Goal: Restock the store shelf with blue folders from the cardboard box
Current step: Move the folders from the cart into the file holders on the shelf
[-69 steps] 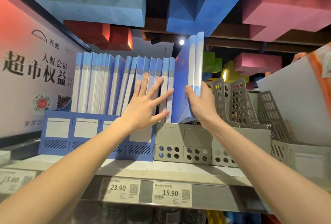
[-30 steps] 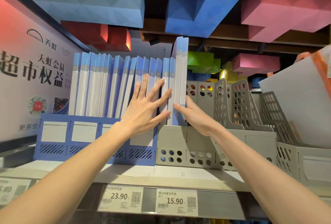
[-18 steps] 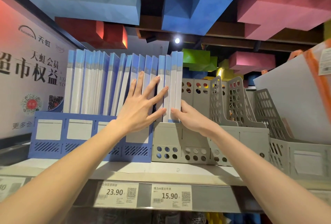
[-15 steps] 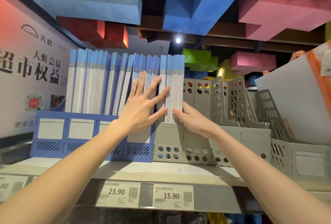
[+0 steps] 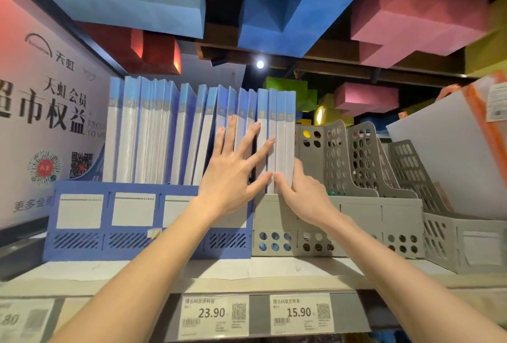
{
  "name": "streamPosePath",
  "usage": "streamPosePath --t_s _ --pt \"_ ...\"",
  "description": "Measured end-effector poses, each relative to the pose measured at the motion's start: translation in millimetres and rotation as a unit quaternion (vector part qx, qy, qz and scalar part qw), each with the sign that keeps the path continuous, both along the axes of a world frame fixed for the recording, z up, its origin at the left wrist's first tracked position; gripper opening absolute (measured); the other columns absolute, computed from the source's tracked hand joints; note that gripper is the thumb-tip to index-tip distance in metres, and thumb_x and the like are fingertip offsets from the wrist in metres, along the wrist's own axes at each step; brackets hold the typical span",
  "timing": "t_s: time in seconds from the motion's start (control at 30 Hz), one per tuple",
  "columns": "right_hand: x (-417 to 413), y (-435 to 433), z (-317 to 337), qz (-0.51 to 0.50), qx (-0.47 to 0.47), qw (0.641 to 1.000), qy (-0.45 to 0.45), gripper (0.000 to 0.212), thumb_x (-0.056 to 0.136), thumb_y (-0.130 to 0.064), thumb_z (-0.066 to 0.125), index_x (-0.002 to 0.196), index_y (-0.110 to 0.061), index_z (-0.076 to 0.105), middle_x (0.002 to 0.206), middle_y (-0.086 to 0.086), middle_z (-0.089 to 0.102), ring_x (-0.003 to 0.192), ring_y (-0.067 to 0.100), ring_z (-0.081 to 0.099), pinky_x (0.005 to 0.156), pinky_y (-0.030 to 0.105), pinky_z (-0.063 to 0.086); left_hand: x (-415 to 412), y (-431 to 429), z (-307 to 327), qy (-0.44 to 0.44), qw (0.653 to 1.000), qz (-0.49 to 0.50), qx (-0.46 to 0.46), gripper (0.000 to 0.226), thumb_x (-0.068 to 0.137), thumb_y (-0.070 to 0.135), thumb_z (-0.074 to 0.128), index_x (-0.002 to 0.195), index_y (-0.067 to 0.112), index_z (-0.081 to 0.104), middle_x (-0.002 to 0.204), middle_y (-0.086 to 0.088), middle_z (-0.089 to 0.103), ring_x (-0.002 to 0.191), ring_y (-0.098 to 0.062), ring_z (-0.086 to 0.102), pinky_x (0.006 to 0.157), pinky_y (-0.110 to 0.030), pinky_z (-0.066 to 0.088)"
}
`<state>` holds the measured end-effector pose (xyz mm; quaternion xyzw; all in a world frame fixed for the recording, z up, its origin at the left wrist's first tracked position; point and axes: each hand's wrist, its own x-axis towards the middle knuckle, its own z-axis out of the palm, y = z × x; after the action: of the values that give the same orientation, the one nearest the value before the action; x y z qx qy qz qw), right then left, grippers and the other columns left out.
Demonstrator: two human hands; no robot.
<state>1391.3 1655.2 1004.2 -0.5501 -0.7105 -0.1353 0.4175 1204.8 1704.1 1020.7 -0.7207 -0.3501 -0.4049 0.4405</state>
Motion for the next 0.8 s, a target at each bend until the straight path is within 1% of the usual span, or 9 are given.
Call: streamPosePath --t_s 0.07,0.2,0.3,0.37,0.47,0.57,0.63,0.7,0.8 --pt "-0.6 -1.8 2.0 0.011 -0.013 1.000 0.012 0.057 0.104 -0.050 0.034 0.151 -0.021 0.019 0.126 0.002 0.063 0.086 0.017 0.061 0.064 0.027 0.046 -0.4 2.4 0.4 0.000 1.000 -0.003 0.000 0.070 0.101 0.068 0.026 0.161 0.038 0.010 0.171 -0.003 -0.004 0.153 -0.039 -0.017 0.124 -0.059 -0.001" --pt "2.3 -17.6 7.1 0.041 -0.047 0.997 0.044 0.051 0.104 -0.041 0.044 0.147 -0.017 0.034 0.129 0.005 0.064 0.100 0.019 0.064 0.081 0.031 0.051 -0.3 0.1 -6.0 0.000 0.999 -0.014 -0.029 0.070 0.100 0.066 0.024 0.162 0.036 0.008 0.170 -0.003 -0.007 0.152 -0.037 -0.023 0.124 -0.060 -0.003" --pt "6.0 -38.0 5.9 0.018 -0.037 0.999 0.023 0.046 0.102 -0.032 0.049 0.145 -0.016 0.040 0.127 0.006 0.065 0.105 0.020 0.065 0.090 0.037 0.054 0.0 -9.9 -12.7 -0.010 0.994 -0.048 -0.097 0.071 0.099 0.069 0.016 0.161 0.038 0.001 0.169 0.000 -0.014 0.150 -0.032 -0.031 0.123 -0.058 -0.009" --pt "8.8 -54.8 1.5 -0.003 -0.020 1.000 0.022 0.046 0.102 -0.029 0.049 0.145 -0.014 0.041 0.127 0.009 0.063 0.107 0.021 0.064 0.094 0.040 0.054 2.3 -24.1 -17.6 -0.032 0.983 -0.095 -0.151 0.069 0.099 0.068 0.019 0.160 0.041 0.002 0.169 0.002 -0.014 0.151 -0.029 -0.030 0.124 -0.056 -0.008" --pt "7.5 -86.1 -4.9 -0.015 0.033 0.997 0.068 0.033 0.101 -0.023 0.047 0.132 -0.010 0.054 0.112 0.010 0.067 0.093 0.019 0.065 0.085 0.037 0.056 1.6 -59.2 -25.9 -0.081 0.961 -0.162 -0.209 0.065 0.101 0.057 0.040 0.160 0.039 0.019 0.170 0.001 -0.007 0.156 -0.023 -0.013 0.127 -0.047 0.002" --pt "1.8 -124.9 -13.1 0.020 0.090 0.989 0.114 0.018 0.101 -0.018 0.050 0.103 -0.009 0.065 0.085 0.004 0.069 0.075 0.015 0.064 0.067 0.029 0.054 -2.1 -105.3 -36.9 -0.131 0.948 -0.195 -0.215 0.055 0.101 0.046 0.050 0.153 0.029 0.042 0.168 0.000 0.017 0.155 -0.017 0.014 0.124 -0.038 0.017" --pt "-0.3 -151.4 -25.9 0.054 0.105 0.985 0.129 0.017 0.100 -0.018 0.052 0.092 -0.011 0.066 0.074 0.000 0.066 0.067 0.012 0.062 0.061 0.026 0.050 -4.4 -138.4 -46.8 -0.160 0.943 -0.202 -0.212 0.045 0.101 0.041 0.053 0.144 0.025 0.053 0.160 0.001 0.038 0.149 -0.013 0.030 0.120 -0.033 0.024" --pt "-2.9 -177.8 -45.6 0.089 0.104 0.982 0.131 0.016 0.099 -0.020 0.054 0.087 -0.013 0.064 0.069 -0.003 0.063 0.061 0.008 0.057 0.056 0.023 0.045 -8.4 -174.9 -61.8 -0.190 0.940 -0.199 -0.199 0.037 0.100 0.038 0.054 0.132 0.021 0.061 0.143 0.002 0.057 0.136 -0.012 0.046 0.116 -0.038 0.038" --pt "-8.7 -209.3 -79.6 0.130 0.101 0.980 0.111 0.012 0.096 -0.025 0.057 0.090 -0.018 0.064 0.070 -0.008 0.064 0.063 0.009 0.059 0.061 0.029 0.047 -17.3 -227.5 -93.6 -0.238 0.934 -0.177 -0.200 0.036 0.096 0.042 0.050 0.122 0.021 0.066 0.123 0.005 0.067 0.117 -0.013 0.058 0.100 -0.040 0.049"
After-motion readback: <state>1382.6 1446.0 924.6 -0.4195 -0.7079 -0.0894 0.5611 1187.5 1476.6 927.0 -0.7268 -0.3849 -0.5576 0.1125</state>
